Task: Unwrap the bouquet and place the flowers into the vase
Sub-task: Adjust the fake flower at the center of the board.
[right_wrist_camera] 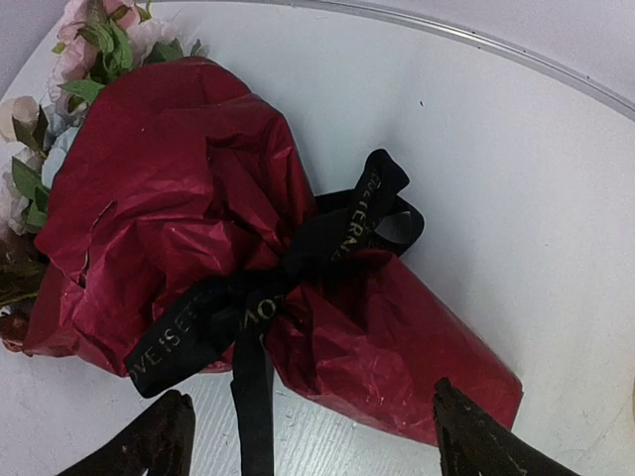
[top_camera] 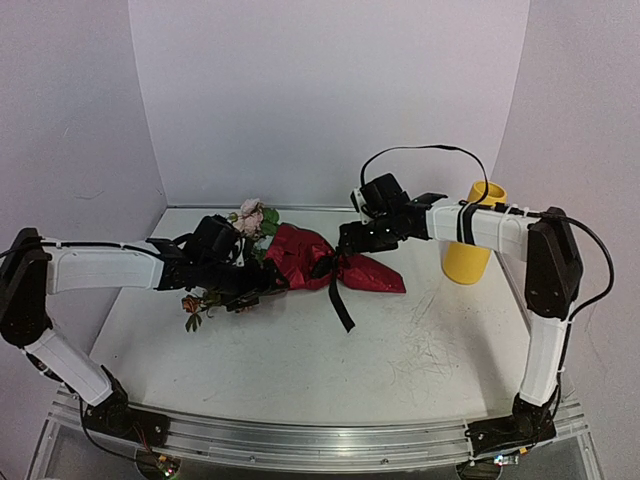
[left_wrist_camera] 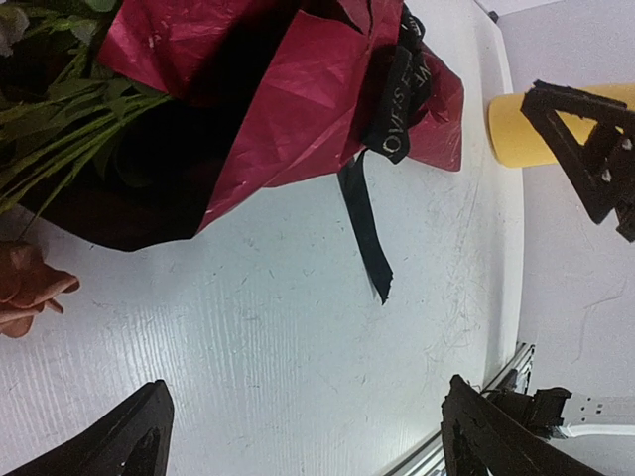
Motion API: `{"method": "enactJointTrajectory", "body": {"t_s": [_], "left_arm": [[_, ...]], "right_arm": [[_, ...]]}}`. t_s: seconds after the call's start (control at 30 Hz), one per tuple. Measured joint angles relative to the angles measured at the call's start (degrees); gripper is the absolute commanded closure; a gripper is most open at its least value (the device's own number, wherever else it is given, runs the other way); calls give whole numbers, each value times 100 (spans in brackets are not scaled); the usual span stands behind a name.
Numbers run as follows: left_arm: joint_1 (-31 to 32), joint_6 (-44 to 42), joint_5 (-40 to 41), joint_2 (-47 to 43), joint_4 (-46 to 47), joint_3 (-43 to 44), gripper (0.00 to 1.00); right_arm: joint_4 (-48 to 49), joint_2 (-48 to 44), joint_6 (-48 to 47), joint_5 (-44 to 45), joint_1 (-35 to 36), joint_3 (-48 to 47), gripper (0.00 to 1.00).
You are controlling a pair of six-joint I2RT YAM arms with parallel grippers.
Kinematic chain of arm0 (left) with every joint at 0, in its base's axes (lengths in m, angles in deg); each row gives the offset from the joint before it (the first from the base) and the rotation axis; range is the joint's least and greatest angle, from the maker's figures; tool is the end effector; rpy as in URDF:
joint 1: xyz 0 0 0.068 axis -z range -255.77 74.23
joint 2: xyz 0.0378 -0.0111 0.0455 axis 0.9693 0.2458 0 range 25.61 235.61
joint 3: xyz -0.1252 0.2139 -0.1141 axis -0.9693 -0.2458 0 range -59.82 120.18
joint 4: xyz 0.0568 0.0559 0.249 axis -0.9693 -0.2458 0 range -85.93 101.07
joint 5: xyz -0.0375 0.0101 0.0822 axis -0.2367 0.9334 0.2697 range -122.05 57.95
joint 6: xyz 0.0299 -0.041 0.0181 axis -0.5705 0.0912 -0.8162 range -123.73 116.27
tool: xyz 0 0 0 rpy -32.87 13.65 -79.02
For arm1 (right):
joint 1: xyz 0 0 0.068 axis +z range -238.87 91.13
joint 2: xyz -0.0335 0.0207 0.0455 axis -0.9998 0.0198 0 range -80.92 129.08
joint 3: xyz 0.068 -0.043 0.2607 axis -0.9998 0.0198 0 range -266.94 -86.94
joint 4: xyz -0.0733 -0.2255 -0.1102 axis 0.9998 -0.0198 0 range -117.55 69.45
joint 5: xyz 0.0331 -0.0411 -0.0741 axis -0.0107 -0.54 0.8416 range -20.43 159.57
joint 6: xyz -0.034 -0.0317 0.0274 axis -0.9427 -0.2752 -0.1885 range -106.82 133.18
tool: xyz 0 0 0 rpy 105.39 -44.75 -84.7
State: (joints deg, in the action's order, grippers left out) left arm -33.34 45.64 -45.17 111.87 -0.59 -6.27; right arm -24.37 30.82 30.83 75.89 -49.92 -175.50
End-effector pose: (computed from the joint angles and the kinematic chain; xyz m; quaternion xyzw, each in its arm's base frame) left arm 0.2301 -0.2212 0.2190 -0.0111 0.9168 -0.3499 0.1924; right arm 0.3635 0.2887 0.2677 -0.1290 0.8420 0.2060 0.4816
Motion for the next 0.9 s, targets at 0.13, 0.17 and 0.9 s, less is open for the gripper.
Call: {"method": "enactJointTrajectory", "body": {"t_s": [0.13, 0.17, 0.9], "left_arm": [[10, -147, -161, 308, 72, 250, 6], [24, -183, -201, 403, 80, 317, 6], [446, -484, -603, 1976, 124, 1369, 12]], "right_arm": [[-26, 371, -59, -91, -219, -493, 26], [-40, 459, -72, -96, -277, -605, 26], [-559, 1539, -251, -23, -1032, -1439, 99]]}}
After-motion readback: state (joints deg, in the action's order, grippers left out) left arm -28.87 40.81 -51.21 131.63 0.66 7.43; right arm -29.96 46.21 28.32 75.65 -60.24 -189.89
